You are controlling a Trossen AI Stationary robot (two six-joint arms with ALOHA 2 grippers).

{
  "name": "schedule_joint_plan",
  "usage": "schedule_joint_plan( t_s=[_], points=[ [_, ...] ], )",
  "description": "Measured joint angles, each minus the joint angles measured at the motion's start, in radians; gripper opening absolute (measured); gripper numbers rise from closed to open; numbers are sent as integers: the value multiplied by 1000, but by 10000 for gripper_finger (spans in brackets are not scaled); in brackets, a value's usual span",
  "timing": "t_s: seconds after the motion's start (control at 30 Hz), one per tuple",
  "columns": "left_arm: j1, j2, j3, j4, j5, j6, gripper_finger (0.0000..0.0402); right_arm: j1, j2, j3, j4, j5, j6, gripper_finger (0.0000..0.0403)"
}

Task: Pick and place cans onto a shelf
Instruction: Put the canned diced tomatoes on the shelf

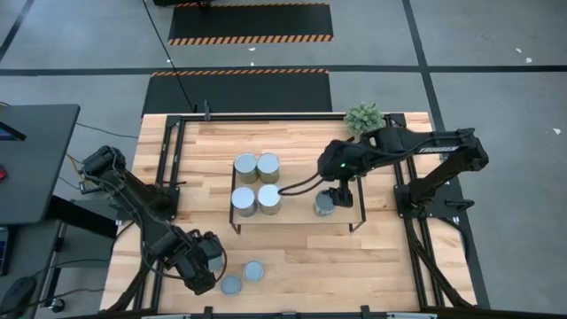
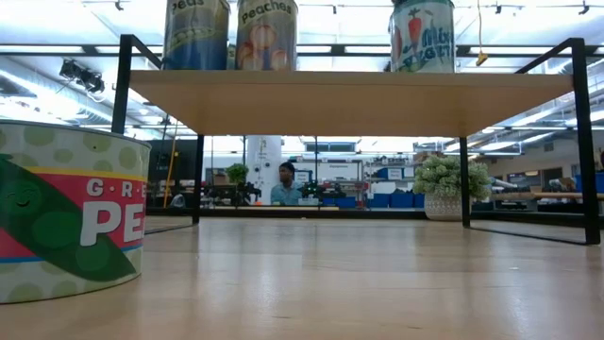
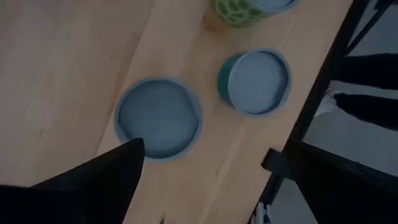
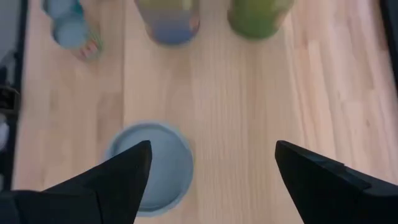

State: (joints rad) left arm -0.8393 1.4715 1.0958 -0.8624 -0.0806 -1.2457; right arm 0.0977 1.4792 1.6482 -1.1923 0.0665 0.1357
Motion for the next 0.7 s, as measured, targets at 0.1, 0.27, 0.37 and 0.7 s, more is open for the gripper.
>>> schedule_joint_plan(
  t_s=[0.1, 0.27, 0.37, 0.7],
  points=[
    [-13, 0, -14, -30, -5, 7, 396, 2, 0, 62, 6, 3, 31, 349],
    [-14, 0, -96, -33, -25, 10, 396, 44, -2, 129, 4, 28, 86, 349],
    [-15, 0, -133, 8, -58, 17, 396, 96, -2, 151, -6, 74, 97, 349],
    [-15, 0, -189, 106, -121, 146, 396, 204, -3, 158, -20, 152, 184, 349]
  ],
)
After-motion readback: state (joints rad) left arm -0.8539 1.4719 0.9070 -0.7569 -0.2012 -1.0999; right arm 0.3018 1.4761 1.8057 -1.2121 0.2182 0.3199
